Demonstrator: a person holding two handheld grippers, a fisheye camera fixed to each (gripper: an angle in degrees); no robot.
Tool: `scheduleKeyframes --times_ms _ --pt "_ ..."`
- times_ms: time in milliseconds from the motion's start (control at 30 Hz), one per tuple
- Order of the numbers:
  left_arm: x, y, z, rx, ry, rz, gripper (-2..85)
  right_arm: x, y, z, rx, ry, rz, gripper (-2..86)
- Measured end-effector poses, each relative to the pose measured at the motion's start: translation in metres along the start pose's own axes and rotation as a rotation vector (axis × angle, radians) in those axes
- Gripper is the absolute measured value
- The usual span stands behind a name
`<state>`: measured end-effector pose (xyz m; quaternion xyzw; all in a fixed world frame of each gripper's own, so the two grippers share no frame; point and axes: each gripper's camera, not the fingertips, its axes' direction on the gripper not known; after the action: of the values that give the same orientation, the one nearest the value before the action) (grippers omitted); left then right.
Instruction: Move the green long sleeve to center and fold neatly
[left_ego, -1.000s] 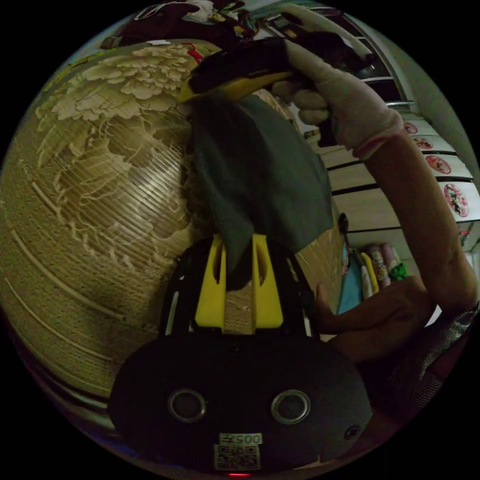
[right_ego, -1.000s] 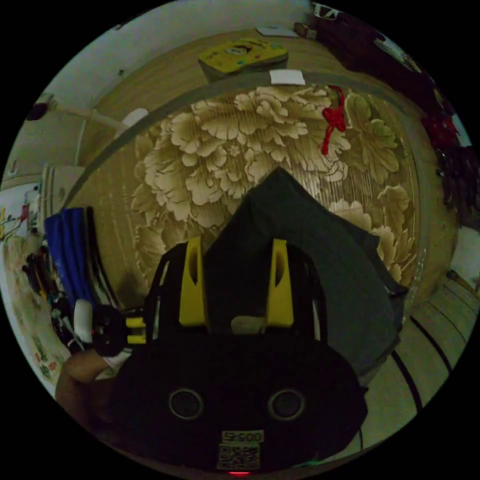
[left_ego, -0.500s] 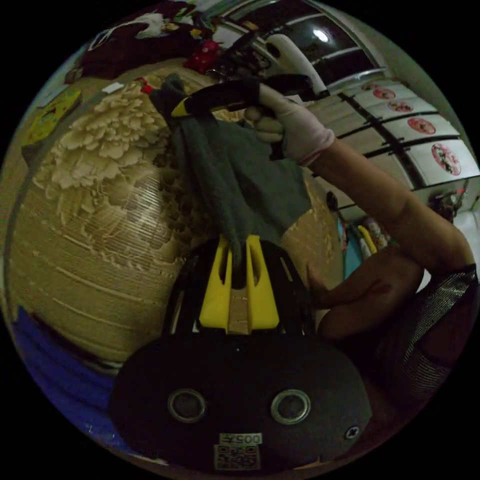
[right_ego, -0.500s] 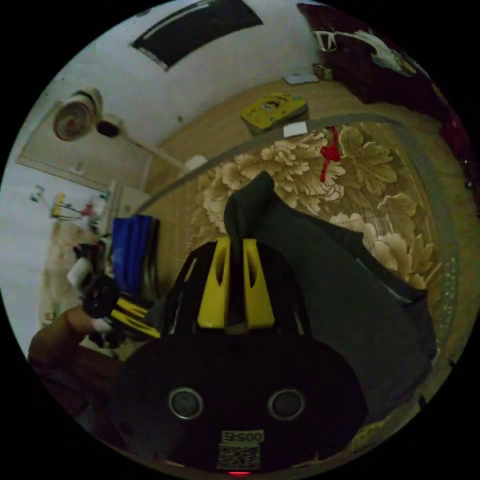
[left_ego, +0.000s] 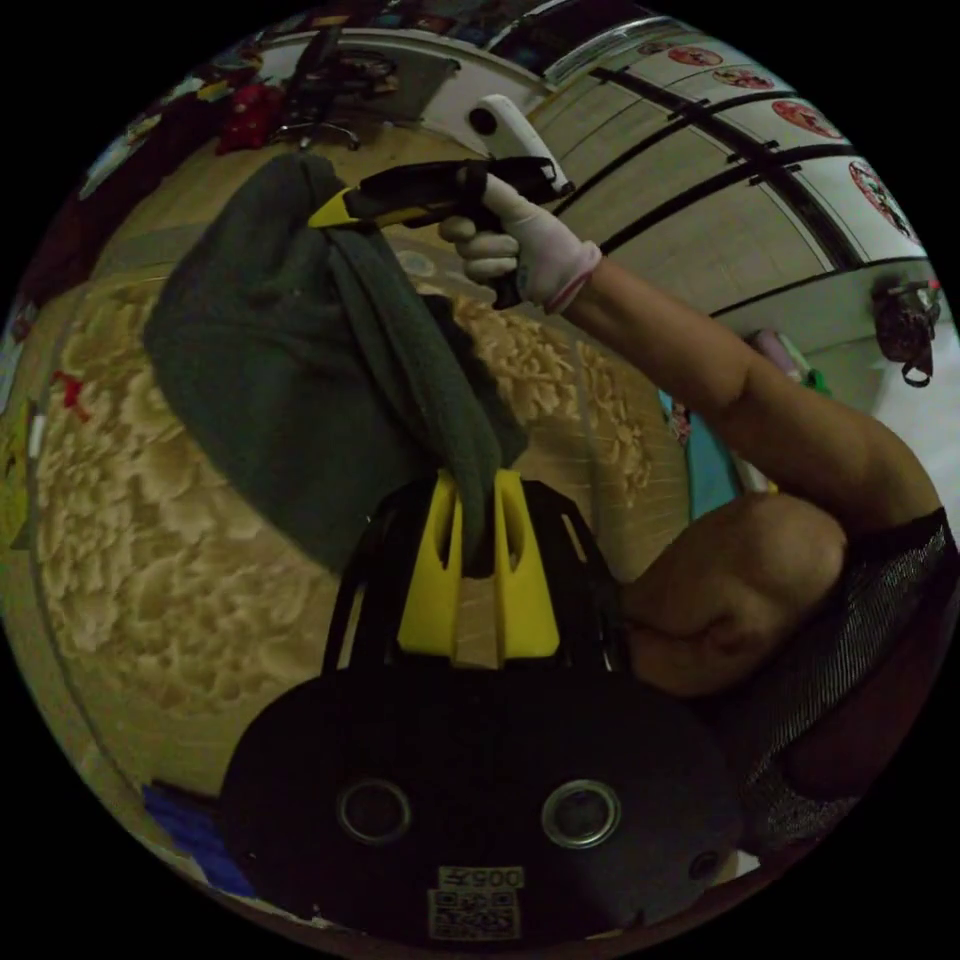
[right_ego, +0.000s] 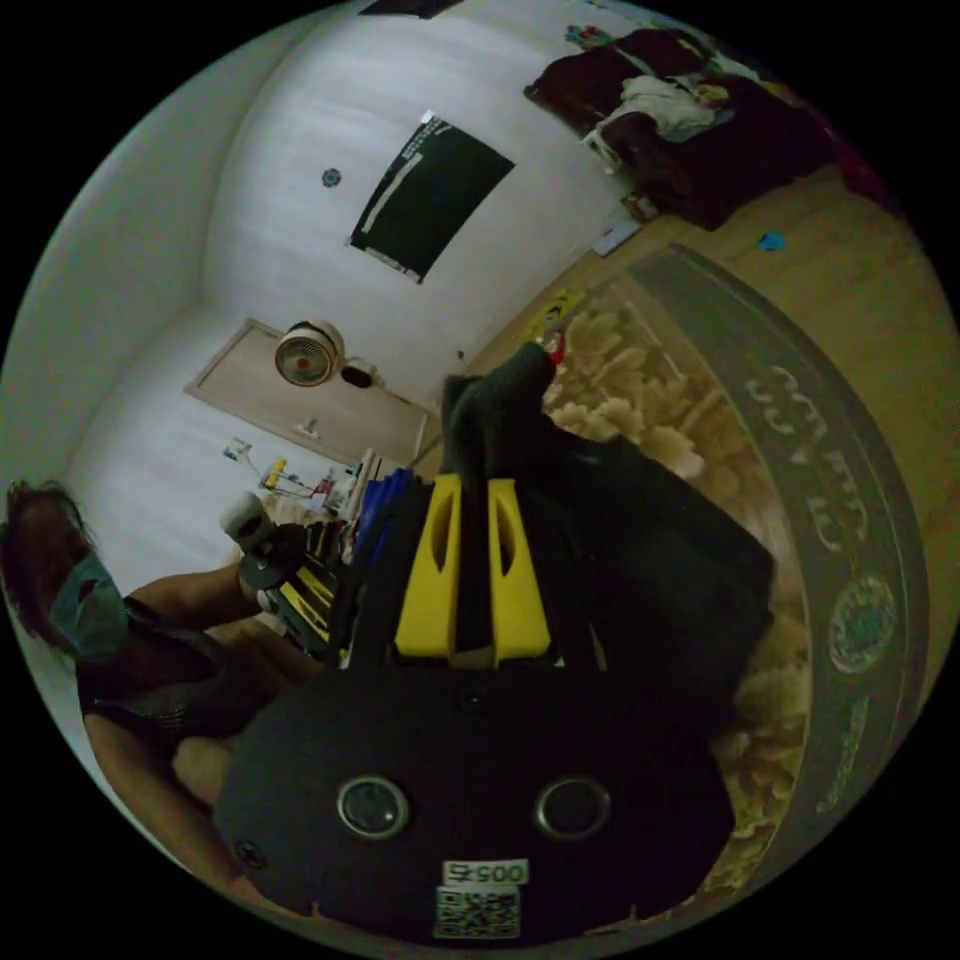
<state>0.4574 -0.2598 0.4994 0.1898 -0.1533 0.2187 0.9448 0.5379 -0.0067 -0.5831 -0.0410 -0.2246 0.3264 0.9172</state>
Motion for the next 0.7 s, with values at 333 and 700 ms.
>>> scheduleKeyframes --times_ms 333,700 --pt "0.039 -0.015 0.120 0.162 -0.073 -0.175 8.2 0.131 0.103 -0.080 0.168 -0.102 0.250 3.9" --pt "0.096 0.013 0.122 0.254 -0.206 -0.044 4.4 0.123 0.135 -0.146 0.163 0.101 0.187 4.6"
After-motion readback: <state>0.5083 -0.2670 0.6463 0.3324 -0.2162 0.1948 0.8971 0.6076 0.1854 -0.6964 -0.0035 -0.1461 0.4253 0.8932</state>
